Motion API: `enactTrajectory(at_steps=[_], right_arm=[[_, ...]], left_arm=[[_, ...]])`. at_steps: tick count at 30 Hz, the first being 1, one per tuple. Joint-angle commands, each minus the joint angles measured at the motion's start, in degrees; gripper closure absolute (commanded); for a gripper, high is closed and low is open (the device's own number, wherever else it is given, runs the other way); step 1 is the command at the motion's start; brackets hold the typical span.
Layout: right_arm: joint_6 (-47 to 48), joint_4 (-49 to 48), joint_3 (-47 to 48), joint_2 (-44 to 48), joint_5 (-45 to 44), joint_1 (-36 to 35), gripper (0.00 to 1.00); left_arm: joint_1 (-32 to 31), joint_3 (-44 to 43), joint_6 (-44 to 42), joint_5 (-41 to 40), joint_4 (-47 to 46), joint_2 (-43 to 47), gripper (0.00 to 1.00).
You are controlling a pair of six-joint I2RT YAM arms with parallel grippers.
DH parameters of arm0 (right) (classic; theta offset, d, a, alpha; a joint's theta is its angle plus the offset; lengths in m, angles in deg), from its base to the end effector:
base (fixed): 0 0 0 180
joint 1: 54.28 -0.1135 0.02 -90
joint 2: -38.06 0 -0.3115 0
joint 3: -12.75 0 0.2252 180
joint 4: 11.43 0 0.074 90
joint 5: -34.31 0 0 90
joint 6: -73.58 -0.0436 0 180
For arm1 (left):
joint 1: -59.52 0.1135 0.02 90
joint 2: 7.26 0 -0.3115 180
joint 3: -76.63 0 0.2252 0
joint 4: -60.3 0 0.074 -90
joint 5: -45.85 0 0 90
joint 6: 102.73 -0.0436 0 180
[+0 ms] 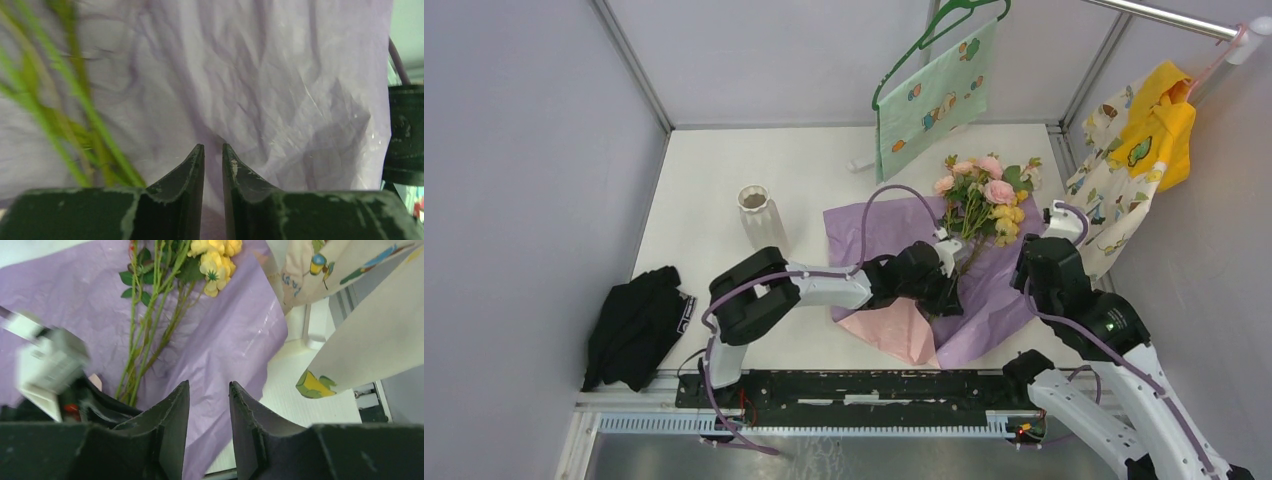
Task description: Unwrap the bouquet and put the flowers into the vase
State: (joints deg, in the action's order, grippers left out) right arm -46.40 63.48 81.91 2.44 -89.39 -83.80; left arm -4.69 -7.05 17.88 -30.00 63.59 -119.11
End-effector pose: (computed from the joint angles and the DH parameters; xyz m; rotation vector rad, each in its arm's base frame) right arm 0.0443 -0.0027 0.3465 0.3006 2.1331 -0.0827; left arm 0.1791 -0.3951 0.2356 0.8385 2.2098 -1.1710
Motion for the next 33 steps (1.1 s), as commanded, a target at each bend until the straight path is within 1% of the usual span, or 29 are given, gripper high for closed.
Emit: enactTrajectory(at_steps=[1,6,9,11,16,22,26,29,33], right_arm=[[3.5,-5.0,3.5,-3.0,-0.9,0.0,0.59],[6.4,-11.6,3.1,-7.2,-0.6,0.0,0.59],[8.0,-15.9,2.0,-9.7,-1.7,0.0,0.57],[8.6,-17.9,1.1,-12.1,-2.4,0.0,0.56],[8.6,-22.7,-2.6,-18.1,-1.6,0.4,0.56],[10.1,-32.0,-8.6,-24.9,7.9,4.6,0.56],[11.2,-35.8,-10.0,-29.4,11.1,6.0,0.56],[12.1,-38.4,-11.1,-32.9,13.8,6.1,0.57],[12.4,-41.1,-13.3,-37.6,16.9,6.1,0.59]], left_arm=[[-3.5,-3.3,0.8,8.4,-6.3,-2.3,0.73],[-7.0,-5.0,-1.5,12.2,-5.1,-5.4,0.73],[-9.1,-6.3,-4.5,11.4,-1.3,-6.8,0.73],[-10.1,-6.2,-6.5,9.4,1.1,-6.8,0.74],[-10.2,0.9,-7.4,0.7,2.4,-0.2,0.76],[-10.3,8.8,-7.1,-9.1,7.9,9.5,0.76],[-11.2,13.9,-4.4,-11.0,9.7,14.6,0.76],[-13.4,15.3,-3.0,-13.8,11.8,17.5,0.76],[-16.4,14.0,-1.9,-16.3,16.3,18.7,0.76]])
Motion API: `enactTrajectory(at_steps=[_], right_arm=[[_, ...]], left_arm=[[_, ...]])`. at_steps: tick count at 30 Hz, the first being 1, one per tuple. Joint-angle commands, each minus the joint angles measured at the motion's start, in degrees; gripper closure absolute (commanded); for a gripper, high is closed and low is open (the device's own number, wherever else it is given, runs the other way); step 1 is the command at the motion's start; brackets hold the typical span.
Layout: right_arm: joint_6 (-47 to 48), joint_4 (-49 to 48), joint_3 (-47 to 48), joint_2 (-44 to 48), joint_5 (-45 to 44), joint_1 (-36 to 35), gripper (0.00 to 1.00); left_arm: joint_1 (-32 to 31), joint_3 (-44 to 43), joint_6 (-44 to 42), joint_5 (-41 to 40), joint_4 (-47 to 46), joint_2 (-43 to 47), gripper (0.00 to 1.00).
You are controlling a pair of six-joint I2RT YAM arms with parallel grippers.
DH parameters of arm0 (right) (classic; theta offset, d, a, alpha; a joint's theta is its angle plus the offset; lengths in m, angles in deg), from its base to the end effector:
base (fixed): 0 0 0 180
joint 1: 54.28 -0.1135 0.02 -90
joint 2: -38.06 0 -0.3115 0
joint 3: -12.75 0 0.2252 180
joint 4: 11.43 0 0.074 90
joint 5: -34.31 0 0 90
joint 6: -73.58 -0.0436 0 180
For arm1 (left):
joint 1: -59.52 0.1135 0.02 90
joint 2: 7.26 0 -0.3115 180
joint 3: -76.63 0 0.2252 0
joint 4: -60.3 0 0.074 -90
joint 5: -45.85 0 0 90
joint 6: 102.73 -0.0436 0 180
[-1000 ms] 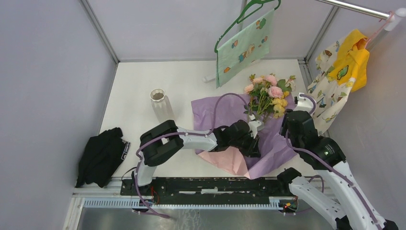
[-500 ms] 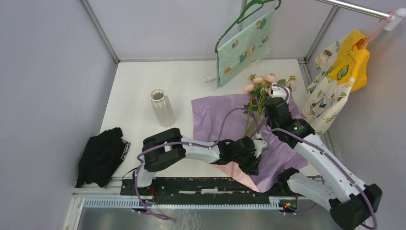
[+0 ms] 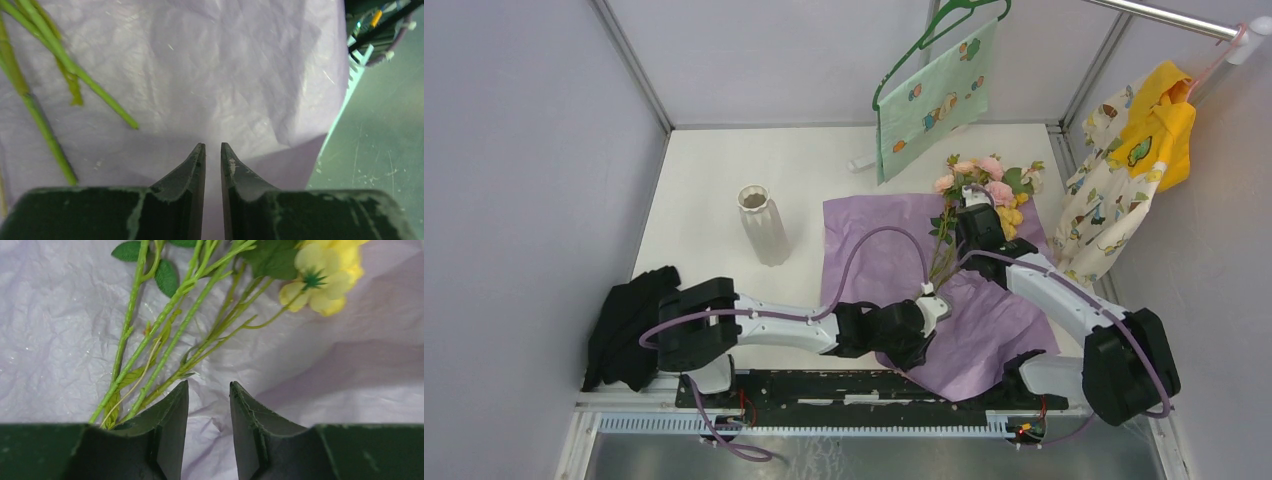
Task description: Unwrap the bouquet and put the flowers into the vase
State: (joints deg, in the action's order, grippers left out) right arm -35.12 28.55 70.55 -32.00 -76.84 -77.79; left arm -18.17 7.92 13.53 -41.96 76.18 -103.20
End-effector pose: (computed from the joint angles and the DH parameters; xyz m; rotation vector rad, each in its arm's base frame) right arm 0.1934 0.0670 0.2679 0.0524 2.4029 -0.1224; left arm 0.0705 -0.3309 0.2399 1.1131 2.2631 -0.8913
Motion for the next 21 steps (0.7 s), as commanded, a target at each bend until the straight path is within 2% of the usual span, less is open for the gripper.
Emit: enactTrajectory(at_steps=[1,7,13,21], right_arm=[[1.1,-6.9,-2.8,-3.9,5.4,0.1,0.59],[0.9,-10.2,-7.6,-4.9,7.3,0.1,0.6],[0.5,-13.2,-11.0,-7.6,8.8,0.2,0.6],[0.9,-15.3,-8.8,-14.1,9.9,3.4,0.59]], left_arm=[[-3.4,-1.1,3.0,-5.0,4.8,2.9,0.76],[-7.4,1.8,7.6,-7.6,12.1,6.8,0.77],[-9.4,10.6,15.4,-7.9,12.3,15.2,0.76],[-9.4,14.4,21.8,-10.4,17.2,10.8,0.74]])
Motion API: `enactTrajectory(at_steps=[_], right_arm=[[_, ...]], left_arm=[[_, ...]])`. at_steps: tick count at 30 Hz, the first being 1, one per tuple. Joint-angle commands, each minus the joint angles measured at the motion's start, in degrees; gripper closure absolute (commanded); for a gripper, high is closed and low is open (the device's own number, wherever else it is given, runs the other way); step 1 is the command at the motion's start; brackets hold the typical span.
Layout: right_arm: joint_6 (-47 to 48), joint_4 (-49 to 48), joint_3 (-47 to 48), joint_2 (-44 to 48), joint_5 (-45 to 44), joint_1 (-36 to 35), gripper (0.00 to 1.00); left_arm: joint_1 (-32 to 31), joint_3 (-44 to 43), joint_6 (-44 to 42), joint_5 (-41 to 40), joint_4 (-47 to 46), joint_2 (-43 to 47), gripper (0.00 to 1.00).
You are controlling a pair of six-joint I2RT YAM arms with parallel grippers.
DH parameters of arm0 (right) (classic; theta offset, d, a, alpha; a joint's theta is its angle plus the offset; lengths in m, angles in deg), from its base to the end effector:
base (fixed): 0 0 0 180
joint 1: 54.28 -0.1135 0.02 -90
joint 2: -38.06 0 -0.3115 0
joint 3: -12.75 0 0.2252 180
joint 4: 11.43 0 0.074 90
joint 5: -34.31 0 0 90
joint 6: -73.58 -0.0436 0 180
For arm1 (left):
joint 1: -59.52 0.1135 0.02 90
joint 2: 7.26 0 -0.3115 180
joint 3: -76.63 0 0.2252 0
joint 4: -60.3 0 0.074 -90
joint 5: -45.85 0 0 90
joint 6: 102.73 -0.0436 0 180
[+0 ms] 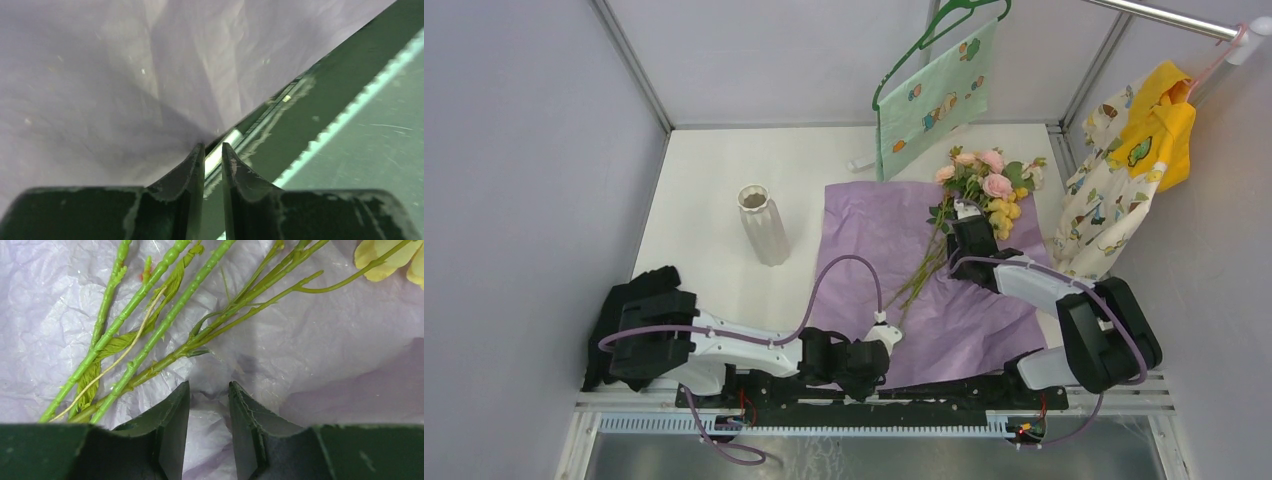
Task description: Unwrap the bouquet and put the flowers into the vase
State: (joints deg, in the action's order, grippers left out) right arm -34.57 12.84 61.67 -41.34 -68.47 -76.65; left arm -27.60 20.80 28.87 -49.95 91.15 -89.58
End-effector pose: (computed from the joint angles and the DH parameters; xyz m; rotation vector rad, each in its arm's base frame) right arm 0.2108 0.0763 0.2103 -0.0031 2.4922 0.0123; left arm 0.0166 -0.2427 0.2229 1.0189 2.5333 -0.6613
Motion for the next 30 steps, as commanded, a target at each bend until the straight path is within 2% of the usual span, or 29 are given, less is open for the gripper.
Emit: enactTrajectory(at_steps=[1,5,10,16,19,22,26,30], right_arm=[[0.7,-0.1,0.5,-5.7,2.0,3.2,0.59],[1.4,0.0,3.9,-9.3,2.7,5.4,0.59],[1.9,0.9,7.8,-11.7,3.5,5.7,0.6],[1.6,2.5,7.7,-2.6,4.4,5.5,0.6],[1.1,3.9,9.2,3.5,3.6,5.6,0.58],[0.8,4.5,12.1,5.5,3.9,5.6,0.57],[0.5,5.8,18.0,0.5,4.7,5.6,0.57],[-0.4,5.4,22.9,-7.6,5.7,5.7,0.58]], left_arm=[[0.2,2.1,7.3,-2.8,1.9,-3.9,0.74],[0.2,2.5,9.9,-6.9,3.1,-6.9,0.75],[0.2,-1.1,10.5,-13.5,7.8,-7.6,0.76],[0.2,-10.0,9.9,-23.8,17.9,-3.1,0.75],[0.1,-16.1,7.7,-29.3,20.1,1.1,0.7],[0.1,-22.4,3.9,-33.0,17.8,4.8,0.65],[0.7,-25.9,-2.9,-36.3,11.3,9.3,0.52],[2.9,-30.3,-7.8,-36.7,11.0,10.4,0.47]])
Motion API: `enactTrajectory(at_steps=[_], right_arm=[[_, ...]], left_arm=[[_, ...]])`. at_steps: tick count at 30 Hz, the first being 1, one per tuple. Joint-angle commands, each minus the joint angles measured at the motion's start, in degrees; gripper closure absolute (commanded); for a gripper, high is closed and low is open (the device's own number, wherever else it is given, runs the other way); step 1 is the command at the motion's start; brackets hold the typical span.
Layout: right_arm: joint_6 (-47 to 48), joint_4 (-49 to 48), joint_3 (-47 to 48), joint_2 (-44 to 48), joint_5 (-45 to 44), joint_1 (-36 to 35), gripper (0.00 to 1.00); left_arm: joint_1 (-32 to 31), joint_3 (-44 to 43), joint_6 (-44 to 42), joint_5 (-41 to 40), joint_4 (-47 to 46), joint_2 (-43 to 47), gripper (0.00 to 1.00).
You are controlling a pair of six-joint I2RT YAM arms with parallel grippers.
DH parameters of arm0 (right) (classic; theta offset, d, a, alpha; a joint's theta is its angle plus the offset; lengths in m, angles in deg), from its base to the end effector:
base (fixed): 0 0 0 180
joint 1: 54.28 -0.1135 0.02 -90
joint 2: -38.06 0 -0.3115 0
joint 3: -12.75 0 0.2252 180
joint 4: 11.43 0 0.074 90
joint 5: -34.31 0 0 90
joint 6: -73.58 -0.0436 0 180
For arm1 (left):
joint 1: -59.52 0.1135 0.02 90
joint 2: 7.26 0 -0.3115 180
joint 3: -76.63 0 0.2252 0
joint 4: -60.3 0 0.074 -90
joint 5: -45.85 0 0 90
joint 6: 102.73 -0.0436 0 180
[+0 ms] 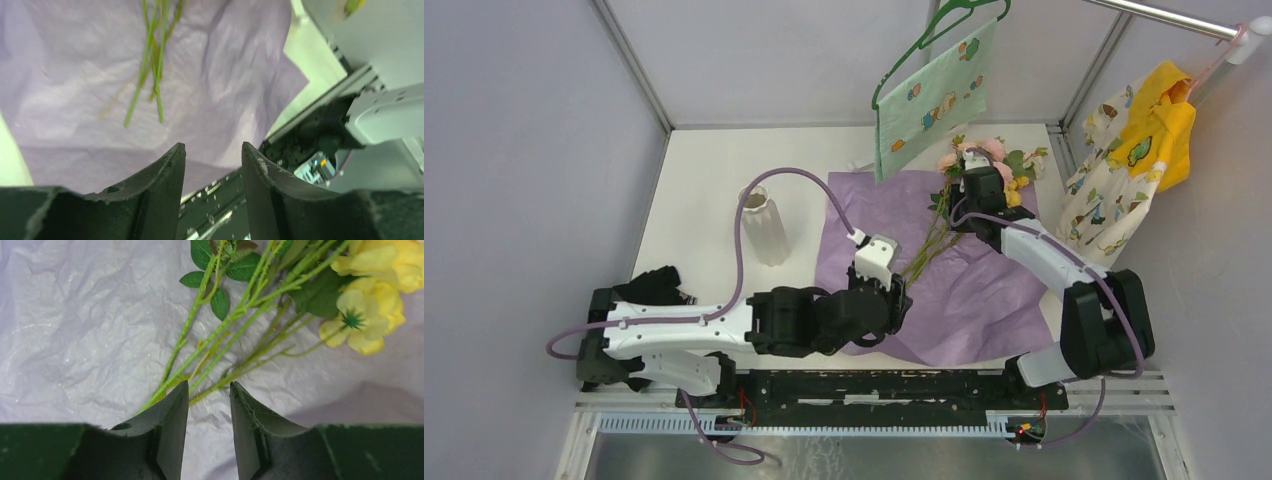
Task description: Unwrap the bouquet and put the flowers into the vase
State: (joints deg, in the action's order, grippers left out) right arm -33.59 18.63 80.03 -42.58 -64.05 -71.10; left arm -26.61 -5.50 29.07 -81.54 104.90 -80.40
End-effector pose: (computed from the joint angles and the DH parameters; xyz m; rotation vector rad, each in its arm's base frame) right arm 0.2637 0.0731 0.2883 0.0801 2.3208 0.1298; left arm 0.0426 -0.2381 0.3835 0.4513 2.0695 -0.6535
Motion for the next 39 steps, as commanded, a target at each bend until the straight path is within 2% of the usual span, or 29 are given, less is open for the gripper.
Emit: enactTrajectory(at_steps=[1,4,9,12,19,22,30,38,39], right_arm=[[-1.6,-0.9,5.3,-7.9,1.6,0.3,0.59],[-2.4,-1.7,8.4,-12.4,2.8,0.6,0.61],[-1.6,-0.8,14.2,-16.2,2.2,1.2,0.61],[-1.2,0.4,17.1,-17.9,2.3,2.1,0.61],[-1.9,1.8,25.3,-24.5,4.0,4.0,0.62],[-1.1,5.1,31.3,-30.2,3.8,4.1,0.62],[-2.4,5.6,37.9,-38.5,3.1,4.8,0.63],[-2.5,5.0,38.0,-41.1,2.1,4.8,0.64],[-2.6,5.0,38.2,-41.6,2.2,4.9,0.66]], left_arm=[[2.5,-4.6,-9.0,-5.4,-3.1,1.4,0.46],[5.9,-4.0,-11.6,-3.8,-6.2,1.2,0.43],[17.5,0.0,-14.0,13.7,-16.6,-1.5,0.43],[20.8,-0.9,-14.4,17.3,-17.9,-4.7,0.43],[23.1,-3.9,-16.3,19.9,-19.3,-9.8,0.44],[23.7,-3.9,-16.0,19.9,-19.0,-10.5,0.44],[25.2,-2.2,-15.2,20.3,-19.0,-10.6,0.44],[26.0,-1.0,-14.6,21.1,-19.7,-10.8,0.45],[26.1,-1.0,-14.6,21.2,-19.6,-11.0,0.45]])
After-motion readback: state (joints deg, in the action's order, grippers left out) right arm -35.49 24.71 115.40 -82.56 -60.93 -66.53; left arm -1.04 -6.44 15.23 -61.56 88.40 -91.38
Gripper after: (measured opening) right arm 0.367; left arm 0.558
